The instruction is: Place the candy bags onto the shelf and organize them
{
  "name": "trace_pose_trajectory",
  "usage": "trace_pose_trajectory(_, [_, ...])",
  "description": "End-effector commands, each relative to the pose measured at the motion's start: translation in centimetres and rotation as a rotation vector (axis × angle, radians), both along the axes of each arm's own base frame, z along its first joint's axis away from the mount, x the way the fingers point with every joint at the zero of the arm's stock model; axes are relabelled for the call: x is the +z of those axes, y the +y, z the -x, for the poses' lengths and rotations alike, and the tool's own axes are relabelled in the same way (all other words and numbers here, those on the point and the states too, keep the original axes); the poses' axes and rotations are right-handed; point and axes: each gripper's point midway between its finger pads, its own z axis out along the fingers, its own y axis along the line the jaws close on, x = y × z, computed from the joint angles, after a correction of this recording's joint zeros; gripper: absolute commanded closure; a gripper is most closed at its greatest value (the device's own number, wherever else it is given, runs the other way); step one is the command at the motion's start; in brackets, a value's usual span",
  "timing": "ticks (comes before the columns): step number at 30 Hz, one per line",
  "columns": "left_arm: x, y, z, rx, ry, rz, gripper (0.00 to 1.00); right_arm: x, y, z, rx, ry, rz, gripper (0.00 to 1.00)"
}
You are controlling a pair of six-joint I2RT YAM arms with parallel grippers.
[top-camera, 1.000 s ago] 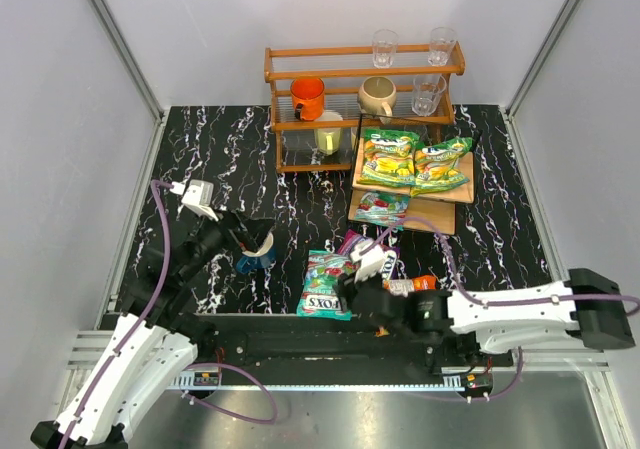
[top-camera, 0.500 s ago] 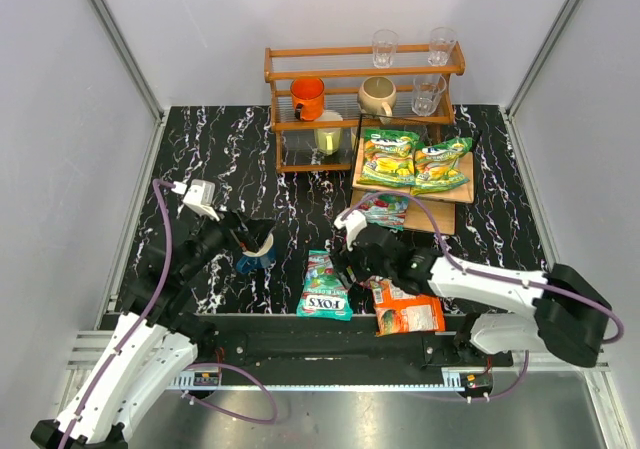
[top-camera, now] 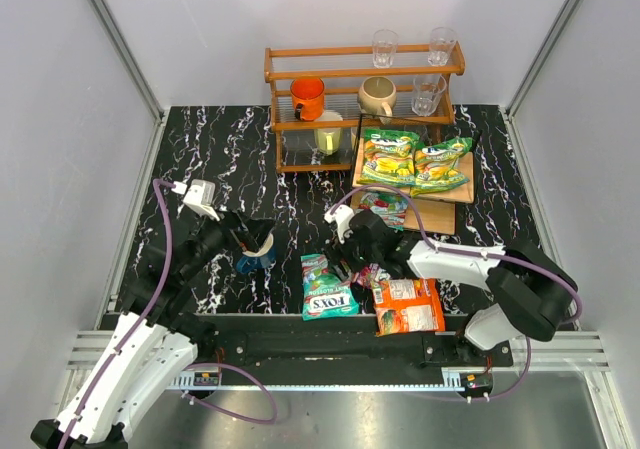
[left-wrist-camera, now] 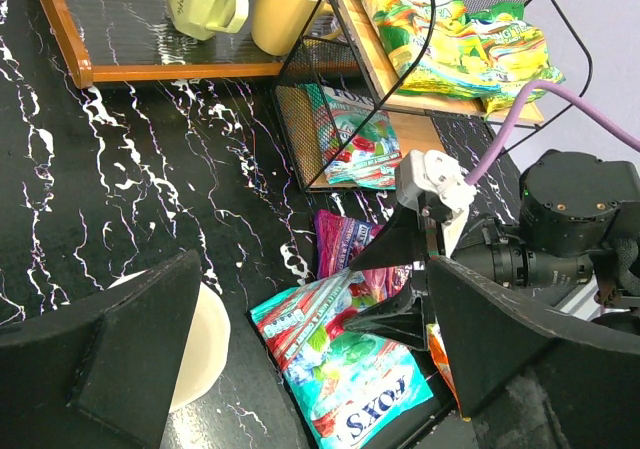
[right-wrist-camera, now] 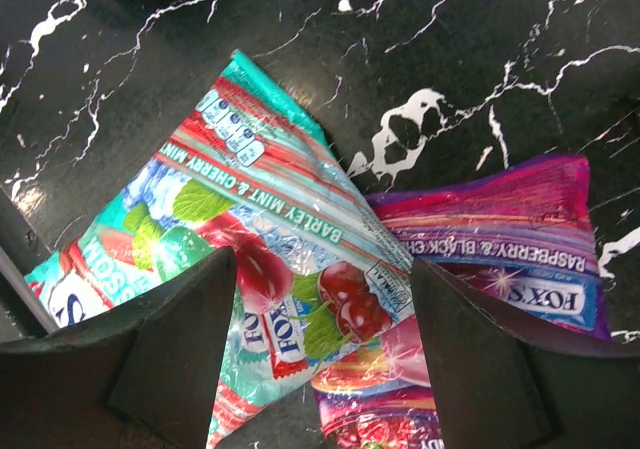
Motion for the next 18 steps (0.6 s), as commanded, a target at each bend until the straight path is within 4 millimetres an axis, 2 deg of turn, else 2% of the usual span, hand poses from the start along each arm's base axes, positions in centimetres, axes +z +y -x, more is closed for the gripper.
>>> trace_pose_trajectory(1, [0.4,-0.2,-0.3,-0.010,-0.031,-0.002,0.01,1.5,1.2,-2.1,0.021,-0.062,-0.043,0.21])
trace_pose_trajectory(5, [0.2,-0.2,-0.4,-0.007,-0.026,-0.006,0.01,2.1,1.3,-2.7,0.070,-0.094,-0.057,0.21])
trace_pose_trajectory(10, [0.1,-0.3,-0.5,-0.012,-0.024,-0.002,0.01,1.9,1.4,-3.3,0.110,-0.084,-0.067,0.21])
trace_pose_trajectory(13, [0.0,-0.4,-0.5,-0.012,-0.022,0.000,0.01,1.5,1.7,-3.3,0.140,-0.051,-0.082,0.22])
trace_pose_trajectory(18, [0.1,-0.3,-0.4,-0.013,-0.026,-0.003,0.01,0.5,2.0,-2.0,0.178,0.017,-0.098,0.26])
